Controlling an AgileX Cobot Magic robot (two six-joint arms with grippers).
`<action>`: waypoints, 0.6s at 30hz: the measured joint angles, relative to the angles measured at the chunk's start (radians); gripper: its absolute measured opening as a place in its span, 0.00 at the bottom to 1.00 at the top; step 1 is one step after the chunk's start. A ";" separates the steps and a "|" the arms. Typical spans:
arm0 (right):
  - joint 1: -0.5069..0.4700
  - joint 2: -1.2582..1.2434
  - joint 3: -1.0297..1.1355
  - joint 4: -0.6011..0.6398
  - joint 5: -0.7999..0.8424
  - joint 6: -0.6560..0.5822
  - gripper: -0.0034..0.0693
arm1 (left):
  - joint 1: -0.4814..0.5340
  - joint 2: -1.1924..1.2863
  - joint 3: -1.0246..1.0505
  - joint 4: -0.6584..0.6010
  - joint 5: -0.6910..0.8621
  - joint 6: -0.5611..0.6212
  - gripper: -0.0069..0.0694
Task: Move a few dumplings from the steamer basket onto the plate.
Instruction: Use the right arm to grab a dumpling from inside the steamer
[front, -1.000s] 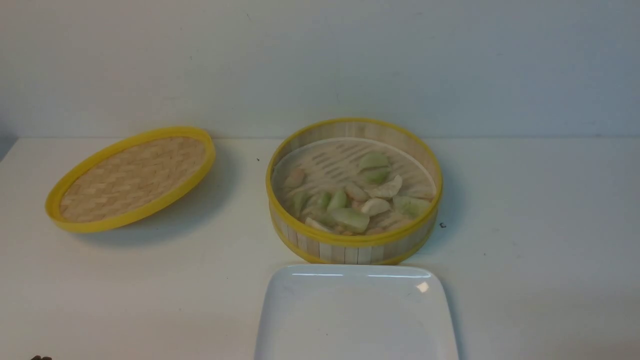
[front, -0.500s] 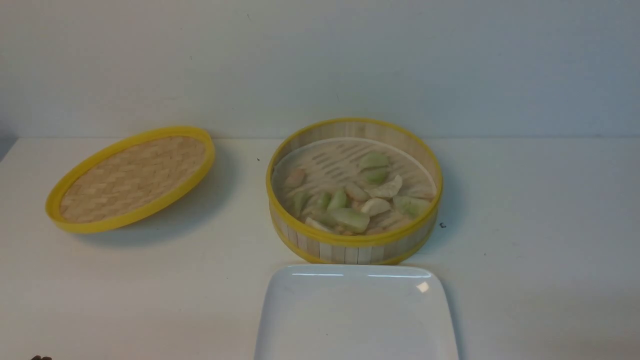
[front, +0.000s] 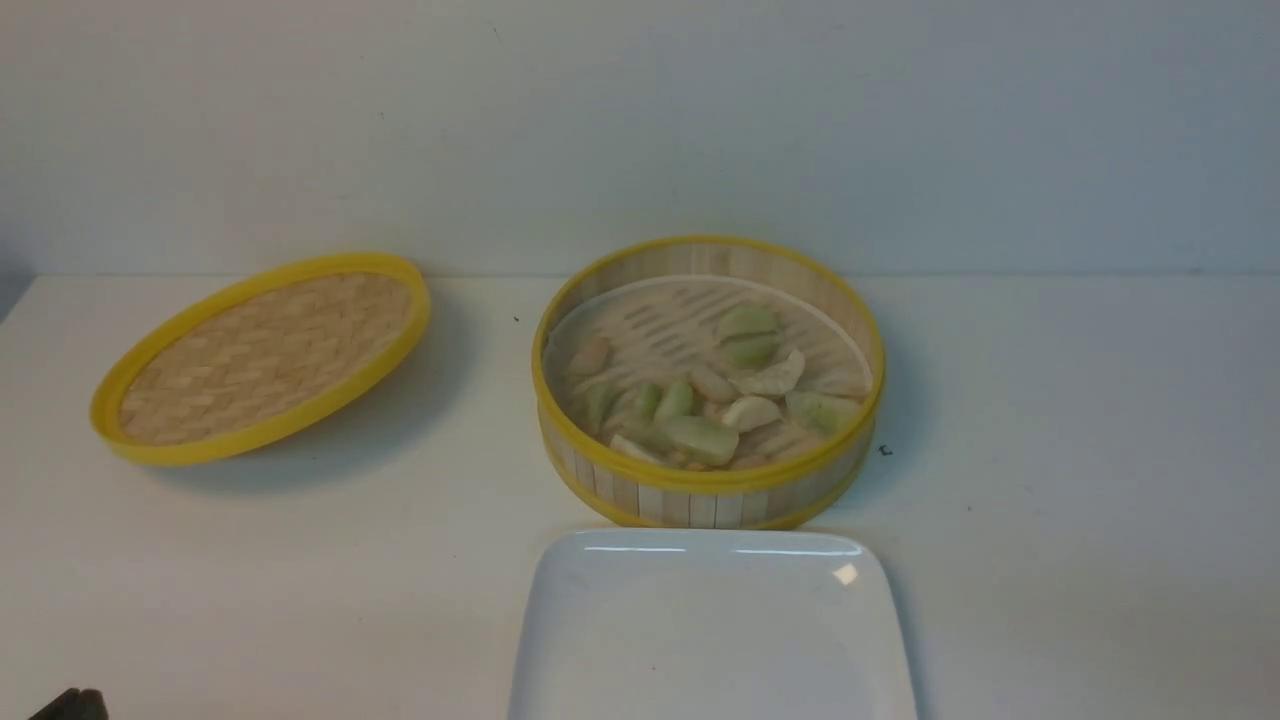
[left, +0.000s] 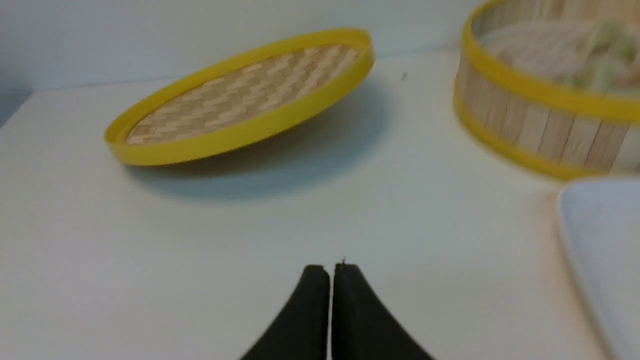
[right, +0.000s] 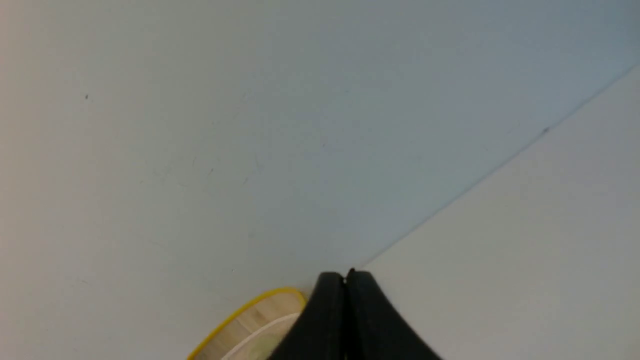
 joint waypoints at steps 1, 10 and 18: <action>0.001 0.000 0.000 0.014 0.000 -0.002 0.03 | 0.000 0.000 0.000 -0.026 -0.032 -0.009 0.08; 0.011 0.134 -0.393 -0.009 0.322 -0.161 0.03 | 0.000 0.000 0.000 -0.084 -0.439 -0.062 0.08; 0.011 0.767 -0.962 -0.216 0.897 -0.287 0.03 | 0.000 0.007 -0.088 -0.090 -0.525 -0.251 0.08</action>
